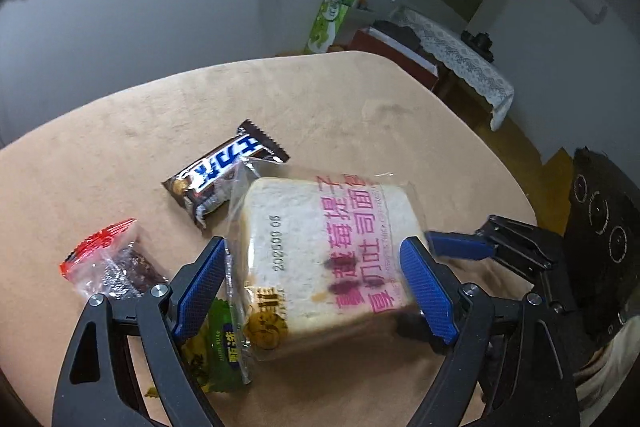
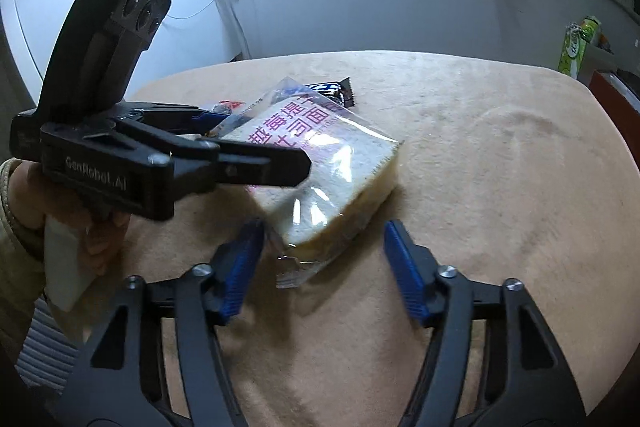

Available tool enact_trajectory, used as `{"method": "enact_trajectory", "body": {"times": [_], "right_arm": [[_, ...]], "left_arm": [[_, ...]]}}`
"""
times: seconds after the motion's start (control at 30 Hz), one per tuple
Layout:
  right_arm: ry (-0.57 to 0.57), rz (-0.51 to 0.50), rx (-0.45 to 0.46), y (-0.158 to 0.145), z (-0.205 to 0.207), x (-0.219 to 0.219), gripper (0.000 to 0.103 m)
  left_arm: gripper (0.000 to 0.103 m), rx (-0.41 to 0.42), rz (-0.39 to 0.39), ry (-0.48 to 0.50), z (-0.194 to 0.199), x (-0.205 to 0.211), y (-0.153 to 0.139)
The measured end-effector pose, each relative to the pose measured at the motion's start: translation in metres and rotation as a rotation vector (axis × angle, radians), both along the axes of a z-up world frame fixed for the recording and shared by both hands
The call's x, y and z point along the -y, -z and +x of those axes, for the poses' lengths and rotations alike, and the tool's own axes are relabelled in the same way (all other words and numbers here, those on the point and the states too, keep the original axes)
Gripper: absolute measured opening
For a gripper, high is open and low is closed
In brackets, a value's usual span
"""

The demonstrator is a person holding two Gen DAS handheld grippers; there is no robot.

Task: Organize snacks
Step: 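Grasp the sliced bread bag with the left tool and lift it, then carry the bread bag to the box and open the left tool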

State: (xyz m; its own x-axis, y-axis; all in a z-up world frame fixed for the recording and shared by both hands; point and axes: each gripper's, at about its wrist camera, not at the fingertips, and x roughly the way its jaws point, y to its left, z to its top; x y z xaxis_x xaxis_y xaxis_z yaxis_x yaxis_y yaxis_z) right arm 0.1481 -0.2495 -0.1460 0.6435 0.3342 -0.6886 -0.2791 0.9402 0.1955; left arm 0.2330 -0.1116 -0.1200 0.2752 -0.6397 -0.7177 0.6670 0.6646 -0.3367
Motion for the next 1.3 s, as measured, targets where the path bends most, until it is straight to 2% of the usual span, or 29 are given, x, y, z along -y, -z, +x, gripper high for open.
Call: {"method": "enact_trajectory", "body": {"times": [0.17,0.3,0.53,0.77,1.07,1.2,1.3], "right_arm": [[0.009,-0.005,0.025,-0.003,-0.005,0.001,0.052],[0.010,-0.003,0.094,-0.013,-0.021,0.006,0.052],[0.003,-0.012,0.215,-0.042,-0.057,0.015,0.052],[-0.030,-0.011,0.284,-0.065,-0.086,0.008,0.052],[-0.122,0.010,0.303,-0.073,-0.110,-0.024,0.052],[-0.182,-0.004,0.304,-0.077,-0.116,-0.049,0.052],[-0.216,-0.016,0.308,-0.081,-0.121,-0.069,0.052]], "left_arm": [[0.086,-0.006,0.001,0.004,-0.008,0.001,-0.002],[0.086,-0.002,-0.027,-0.002,-0.015,-0.001,-0.009],[0.086,0.056,-0.076,-0.007,-0.042,0.000,-0.041],[0.087,0.110,-0.103,-0.010,-0.072,-0.006,-0.071],[0.087,0.129,-0.122,-0.140,-0.107,-0.040,-0.079],[0.087,0.148,-0.107,-0.207,-0.125,-0.058,-0.079],[0.087,0.151,-0.124,-0.252,-0.134,-0.079,-0.080]]}}
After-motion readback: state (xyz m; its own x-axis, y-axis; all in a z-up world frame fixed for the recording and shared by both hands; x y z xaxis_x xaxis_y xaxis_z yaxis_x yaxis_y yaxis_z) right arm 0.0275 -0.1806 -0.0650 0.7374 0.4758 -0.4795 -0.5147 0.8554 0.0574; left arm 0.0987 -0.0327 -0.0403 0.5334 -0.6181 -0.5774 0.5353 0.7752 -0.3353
